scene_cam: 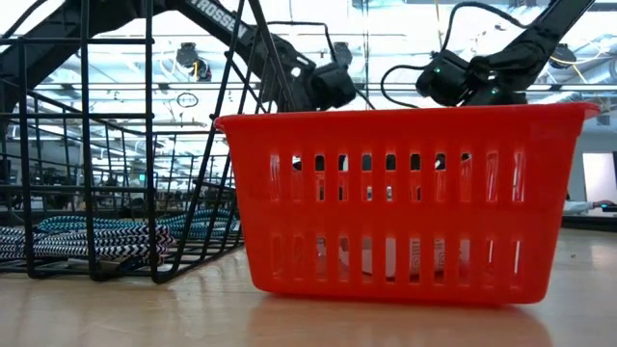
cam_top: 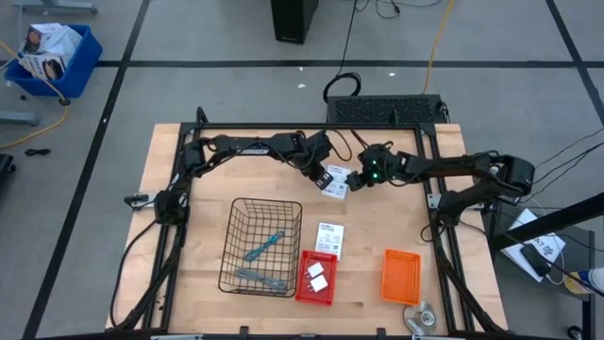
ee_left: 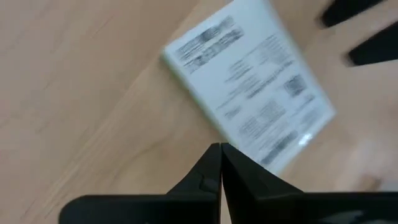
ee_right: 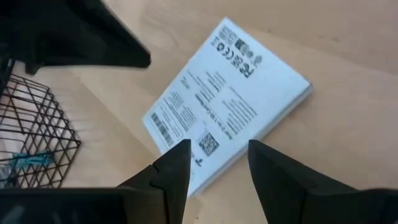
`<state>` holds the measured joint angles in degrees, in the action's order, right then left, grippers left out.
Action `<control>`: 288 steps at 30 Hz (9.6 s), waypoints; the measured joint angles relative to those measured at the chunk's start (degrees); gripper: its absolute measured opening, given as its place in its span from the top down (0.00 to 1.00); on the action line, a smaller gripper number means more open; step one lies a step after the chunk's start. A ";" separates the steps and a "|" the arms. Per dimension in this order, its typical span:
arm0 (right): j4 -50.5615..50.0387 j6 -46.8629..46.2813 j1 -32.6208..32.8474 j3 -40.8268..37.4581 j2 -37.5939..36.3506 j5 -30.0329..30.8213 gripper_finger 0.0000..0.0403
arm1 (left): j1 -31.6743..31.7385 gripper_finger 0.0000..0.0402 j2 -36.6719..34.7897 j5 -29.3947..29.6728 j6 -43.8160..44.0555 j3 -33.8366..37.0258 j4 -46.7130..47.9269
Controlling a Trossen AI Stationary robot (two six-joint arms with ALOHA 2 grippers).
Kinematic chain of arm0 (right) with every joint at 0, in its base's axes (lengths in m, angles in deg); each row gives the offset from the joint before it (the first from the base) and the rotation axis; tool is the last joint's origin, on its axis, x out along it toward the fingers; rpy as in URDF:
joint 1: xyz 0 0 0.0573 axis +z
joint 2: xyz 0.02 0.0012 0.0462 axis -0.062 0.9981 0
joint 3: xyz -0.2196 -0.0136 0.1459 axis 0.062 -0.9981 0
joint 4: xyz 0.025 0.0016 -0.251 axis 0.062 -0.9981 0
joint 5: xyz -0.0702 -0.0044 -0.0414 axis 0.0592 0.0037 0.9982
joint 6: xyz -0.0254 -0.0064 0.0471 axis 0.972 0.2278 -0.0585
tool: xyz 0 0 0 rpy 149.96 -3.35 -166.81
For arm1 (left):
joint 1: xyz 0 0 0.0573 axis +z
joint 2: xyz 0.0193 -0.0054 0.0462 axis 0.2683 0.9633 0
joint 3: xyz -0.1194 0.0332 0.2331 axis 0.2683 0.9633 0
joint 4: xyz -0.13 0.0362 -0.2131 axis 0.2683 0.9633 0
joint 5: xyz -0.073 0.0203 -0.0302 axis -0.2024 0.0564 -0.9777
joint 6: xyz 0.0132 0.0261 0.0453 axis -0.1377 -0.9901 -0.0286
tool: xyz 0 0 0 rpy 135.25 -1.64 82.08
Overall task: Pick and place items into bin
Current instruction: Put the top card reader box into the orange basket
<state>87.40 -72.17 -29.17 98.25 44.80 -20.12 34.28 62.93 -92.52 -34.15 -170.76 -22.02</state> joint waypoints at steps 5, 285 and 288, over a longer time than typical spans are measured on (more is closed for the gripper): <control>-1.09 -1.29 0.66 -0.04 1.99 1.66 0.62 | 1.16 0.99 0.80 0.11 -0.01 0.02 0.26; 3.40 -0.17 1.23 -0.37 7.53 11.87 1.00 | -5.06 0.97 2.47 7.47 0.63 0.55 -2.30; 5.04 -0.17 1.23 -0.37 10.22 11.67 1.00 | -5.48 0.97 2.27 7.19 0.74 0.55 -2.29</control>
<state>92.44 -72.35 -27.94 97.88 55.02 -8.45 28.80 65.20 -85.33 -33.41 -170.21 -24.31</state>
